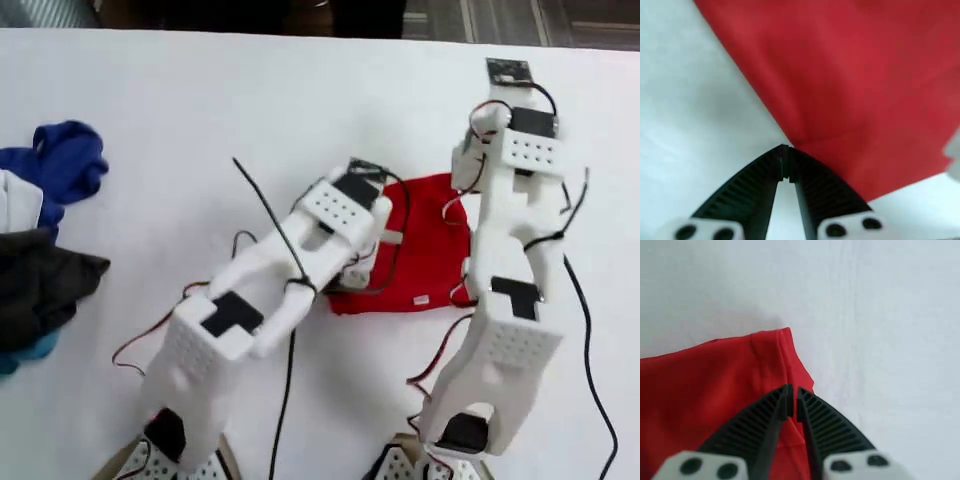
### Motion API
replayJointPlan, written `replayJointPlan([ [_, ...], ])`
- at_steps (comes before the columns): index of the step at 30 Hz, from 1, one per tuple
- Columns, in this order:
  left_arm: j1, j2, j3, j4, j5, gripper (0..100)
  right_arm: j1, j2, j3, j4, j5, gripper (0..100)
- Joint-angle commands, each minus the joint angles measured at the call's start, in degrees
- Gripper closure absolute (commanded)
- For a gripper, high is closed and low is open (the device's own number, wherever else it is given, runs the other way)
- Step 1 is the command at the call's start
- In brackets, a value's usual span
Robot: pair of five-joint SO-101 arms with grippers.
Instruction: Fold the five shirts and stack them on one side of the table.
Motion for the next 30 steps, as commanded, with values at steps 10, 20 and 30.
replayJointPlan([
  [10, 4.57, -6.33, 2.15, -0.53, 7.30, 97, -3.12, 8.13, -2.90, 0.13, -0.35, 97.8],
  [20, 4.22, -6.33, -4.53, 0.00, 7.47, 97, -3.03, 11.65, -2.99, -2.24, -0.35, 97.8],
  [30, 4.66, -5.71, -1.80, 0.44, 7.47, 97, -2.68, 11.56, -2.99, -2.33, -0.35, 97.8],
])
